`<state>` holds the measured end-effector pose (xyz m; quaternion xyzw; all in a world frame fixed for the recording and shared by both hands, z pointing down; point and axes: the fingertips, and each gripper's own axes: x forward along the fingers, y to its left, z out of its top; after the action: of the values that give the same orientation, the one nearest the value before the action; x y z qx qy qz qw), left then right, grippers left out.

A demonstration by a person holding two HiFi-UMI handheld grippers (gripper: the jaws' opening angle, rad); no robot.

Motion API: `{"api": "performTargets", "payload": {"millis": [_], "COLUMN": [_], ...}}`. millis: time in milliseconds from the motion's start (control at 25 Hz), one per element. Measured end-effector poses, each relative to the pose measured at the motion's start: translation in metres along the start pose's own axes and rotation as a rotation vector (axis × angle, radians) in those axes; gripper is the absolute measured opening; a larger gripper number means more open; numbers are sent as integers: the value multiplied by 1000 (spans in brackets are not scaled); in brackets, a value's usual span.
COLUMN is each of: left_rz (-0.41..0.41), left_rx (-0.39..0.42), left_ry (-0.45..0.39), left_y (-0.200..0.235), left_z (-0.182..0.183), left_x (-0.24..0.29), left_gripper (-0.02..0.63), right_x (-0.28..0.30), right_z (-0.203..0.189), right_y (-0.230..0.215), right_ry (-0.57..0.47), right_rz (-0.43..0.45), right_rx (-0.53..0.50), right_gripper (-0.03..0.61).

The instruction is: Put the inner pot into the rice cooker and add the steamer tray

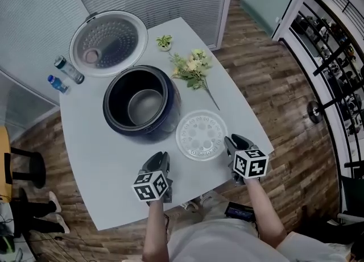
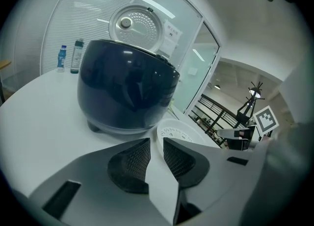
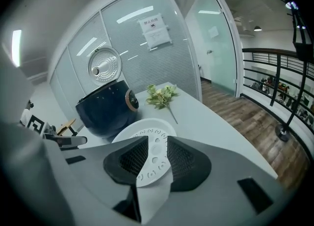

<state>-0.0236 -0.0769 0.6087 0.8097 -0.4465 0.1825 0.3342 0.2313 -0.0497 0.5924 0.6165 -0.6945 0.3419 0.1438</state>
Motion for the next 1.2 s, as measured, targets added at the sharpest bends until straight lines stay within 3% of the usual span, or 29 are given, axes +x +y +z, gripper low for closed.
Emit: {"api": "performTargets", "payload": {"millis": [320,560,1200], "left_rz": [-18,-28,-27], "left_rx": [-2,-53,-126], "left_ry": [68,106,113], "left_y": [-12,-16,-27], "left_z": [-15,-27,-39], "left_x": [30,51,87], "left_gripper": [99,124,140], "right_x": [22,36,57], "right_z": [-11,-22,-44], "right_y": [-15,-26,-26], "right_ry": [56,101,172], "right_rz": [13,30,43], "right_rx": [10,28,11], "right_gripper": [126,130,147]}}
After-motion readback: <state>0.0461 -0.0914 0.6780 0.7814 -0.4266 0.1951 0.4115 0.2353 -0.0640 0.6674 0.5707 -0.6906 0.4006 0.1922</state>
